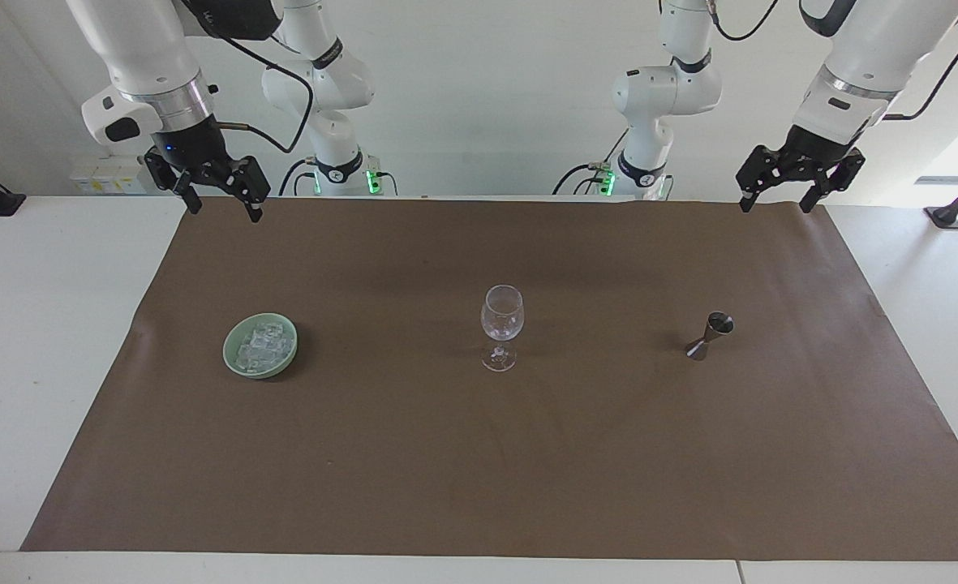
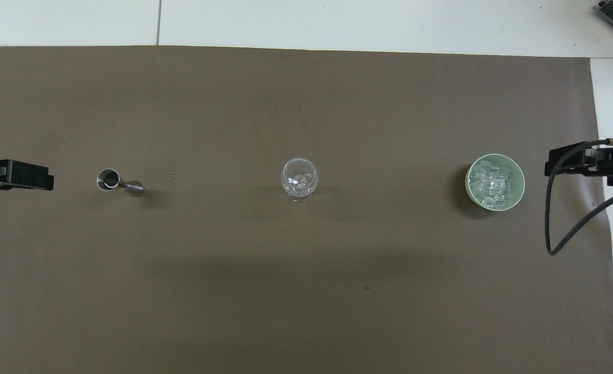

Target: Pour wine and add ice with both arms

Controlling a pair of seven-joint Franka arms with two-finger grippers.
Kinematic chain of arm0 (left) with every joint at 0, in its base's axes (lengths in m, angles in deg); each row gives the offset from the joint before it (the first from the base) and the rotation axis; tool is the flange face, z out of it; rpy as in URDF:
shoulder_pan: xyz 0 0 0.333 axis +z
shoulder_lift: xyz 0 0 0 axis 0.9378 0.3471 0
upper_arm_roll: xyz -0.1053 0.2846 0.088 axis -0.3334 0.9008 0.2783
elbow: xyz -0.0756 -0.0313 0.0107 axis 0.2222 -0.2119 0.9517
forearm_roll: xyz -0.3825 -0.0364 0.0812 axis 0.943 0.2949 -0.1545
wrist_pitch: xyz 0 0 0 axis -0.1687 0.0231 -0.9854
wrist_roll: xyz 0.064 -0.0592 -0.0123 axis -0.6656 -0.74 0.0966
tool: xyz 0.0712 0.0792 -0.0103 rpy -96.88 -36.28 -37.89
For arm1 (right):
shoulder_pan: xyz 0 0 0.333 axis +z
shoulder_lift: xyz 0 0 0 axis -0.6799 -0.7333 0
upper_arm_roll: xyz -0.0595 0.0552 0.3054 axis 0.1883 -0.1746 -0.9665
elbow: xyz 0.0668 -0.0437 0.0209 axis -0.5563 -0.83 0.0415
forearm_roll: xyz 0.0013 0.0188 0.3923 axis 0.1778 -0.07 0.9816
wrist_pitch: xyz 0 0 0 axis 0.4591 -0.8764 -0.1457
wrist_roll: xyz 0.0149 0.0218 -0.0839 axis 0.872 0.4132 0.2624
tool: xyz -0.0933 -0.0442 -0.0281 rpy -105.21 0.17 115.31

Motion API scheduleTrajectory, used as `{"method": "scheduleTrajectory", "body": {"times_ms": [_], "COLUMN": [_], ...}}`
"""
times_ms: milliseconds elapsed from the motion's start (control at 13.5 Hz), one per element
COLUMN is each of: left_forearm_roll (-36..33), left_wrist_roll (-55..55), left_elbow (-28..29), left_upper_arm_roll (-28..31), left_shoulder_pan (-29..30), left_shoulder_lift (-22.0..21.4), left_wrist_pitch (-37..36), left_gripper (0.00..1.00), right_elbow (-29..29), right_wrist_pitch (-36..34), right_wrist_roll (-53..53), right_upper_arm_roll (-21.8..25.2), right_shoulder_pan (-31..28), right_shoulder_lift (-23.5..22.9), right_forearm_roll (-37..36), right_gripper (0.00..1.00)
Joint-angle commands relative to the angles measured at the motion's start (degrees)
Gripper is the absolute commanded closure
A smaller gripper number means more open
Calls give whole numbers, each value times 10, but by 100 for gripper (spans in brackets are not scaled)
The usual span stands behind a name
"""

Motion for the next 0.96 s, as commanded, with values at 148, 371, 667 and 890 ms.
{"method": "scheduleTrajectory", "body": {"times_ms": [148, 371, 667, 890], "left_forearm_roll": [-1, -1, 0, 0], "left_wrist_roll": [-2, 1, 1, 26], "left_elbow": [19, 53, 58, 54], "left_upper_arm_roll": [4, 3, 2, 3], "left_shoulder_pan": [-4, -5, -6, -6], "left_shoulder_lift": [-19, -35, -37, -32], "left_wrist_pitch": [-2, 4, 4, 0], "left_gripper": [0, 0, 0, 0], "right_elbow": [-11, -11, -11, -11], "right_wrist_pitch": [-3, -3, -3, -3], "right_wrist_roll": [15, 15, 15, 15], "right_upper_arm_roll": [2, 2, 2, 2], "right_shoulder_pan": [2, 1, 1, 1], "right_shoulder_lift": [11, 11, 11, 11], "right_forearm_roll": [-2, -2, -2, -2], "right_gripper": [0, 0, 0, 0]}}
